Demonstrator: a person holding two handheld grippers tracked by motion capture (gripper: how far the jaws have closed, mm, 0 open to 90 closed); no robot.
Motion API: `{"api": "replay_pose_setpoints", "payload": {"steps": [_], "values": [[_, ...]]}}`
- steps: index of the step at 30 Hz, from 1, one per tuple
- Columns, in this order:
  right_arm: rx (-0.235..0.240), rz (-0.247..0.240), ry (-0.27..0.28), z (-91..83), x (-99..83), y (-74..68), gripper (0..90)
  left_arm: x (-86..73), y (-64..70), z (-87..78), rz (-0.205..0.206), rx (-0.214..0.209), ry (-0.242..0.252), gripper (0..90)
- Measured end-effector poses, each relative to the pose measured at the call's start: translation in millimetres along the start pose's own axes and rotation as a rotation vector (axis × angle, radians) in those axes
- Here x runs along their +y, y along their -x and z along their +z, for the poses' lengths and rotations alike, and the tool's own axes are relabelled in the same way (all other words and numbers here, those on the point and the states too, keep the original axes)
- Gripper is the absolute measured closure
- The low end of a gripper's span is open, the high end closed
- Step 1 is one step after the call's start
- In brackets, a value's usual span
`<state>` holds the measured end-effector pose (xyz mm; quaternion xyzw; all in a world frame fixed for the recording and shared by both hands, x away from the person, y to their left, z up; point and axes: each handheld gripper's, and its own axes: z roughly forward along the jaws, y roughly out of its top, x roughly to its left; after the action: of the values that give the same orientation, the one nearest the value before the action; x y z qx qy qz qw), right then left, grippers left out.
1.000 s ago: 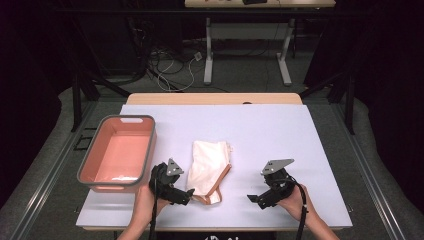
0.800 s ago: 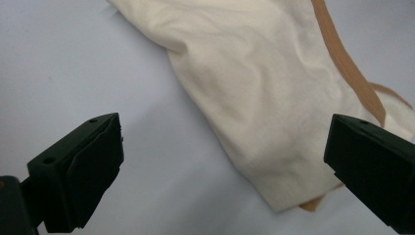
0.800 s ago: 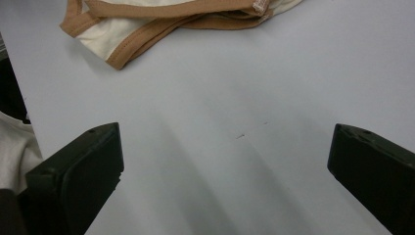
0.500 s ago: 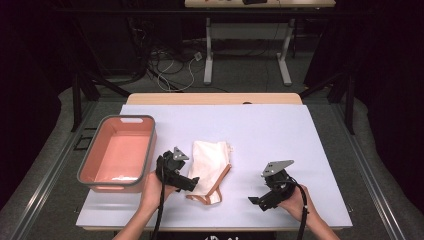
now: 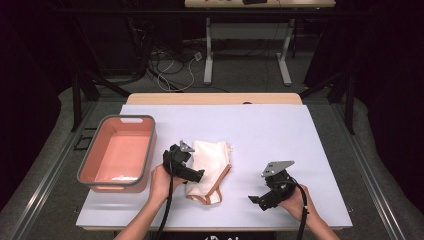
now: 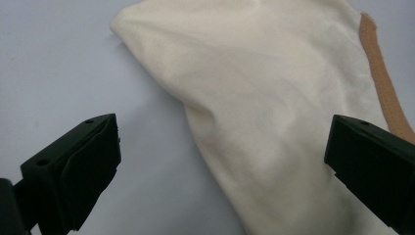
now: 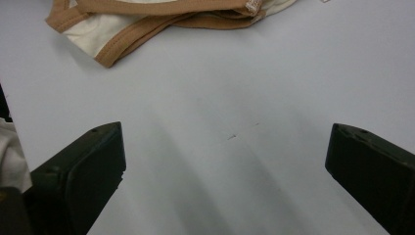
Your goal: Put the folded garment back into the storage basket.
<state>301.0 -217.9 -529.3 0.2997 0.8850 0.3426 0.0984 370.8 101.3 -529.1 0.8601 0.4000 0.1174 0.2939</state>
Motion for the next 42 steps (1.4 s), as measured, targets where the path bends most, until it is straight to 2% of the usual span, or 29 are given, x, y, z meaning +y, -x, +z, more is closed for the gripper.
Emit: {"api": "replay_pose_setpoints", "payload": {"steps": [4,8,12,15,18,25,31,36,42], "values": [[-0.005,-0.004,0.0,-0.3,-0.4,1.1,1.3,1.9,-1.1,6.6,0.004,-0.012,-0.004,0.6],[-0.022,-0.003,-0.004,0.1,-0.8,2.5,1.6,3.5,-1.0,11.1,0.014,-0.034,-0.009,13.8],[-0.021,-0.004,0.001,-0.4,-0.5,1.7,1.6,3.4,-1.3,16.6,0.022,-0.047,-0.027,16.8],[-0.023,-0.011,-0.001,-0.4,-0.5,1.5,2.0,2.1,-2.4,19.4,0.019,-0.062,-0.022,24.9],[-0.024,-0.014,-0.005,-0.5,-0.6,1.2,2.0,0.7,-2.5,21.2,0.024,-0.067,-0.029,29.2],[-0.025,-0.018,-0.003,-1.8,-0.6,1.1,2.3,-0.3,-2.6,22.6,0.021,-0.067,-0.032,30.3],[-0.027,-0.026,0.001,-2.9,-0.4,0.5,2.4,-1.1,-5.2,23.4,0.017,-0.085,-0.031,29.9],[-0.026,-0.031,-0.003,-2.5,0.1,-0.2,2.5,-1.1,-2.2,21.9,0.033,-0.108,-0.025,43.7],[-0.026,-0.033,0.0,-2.9,0.3,-0.6,2.6,-1.1,-3.0,21.3,0.041,-0.134,-0.022,53.8]]}}
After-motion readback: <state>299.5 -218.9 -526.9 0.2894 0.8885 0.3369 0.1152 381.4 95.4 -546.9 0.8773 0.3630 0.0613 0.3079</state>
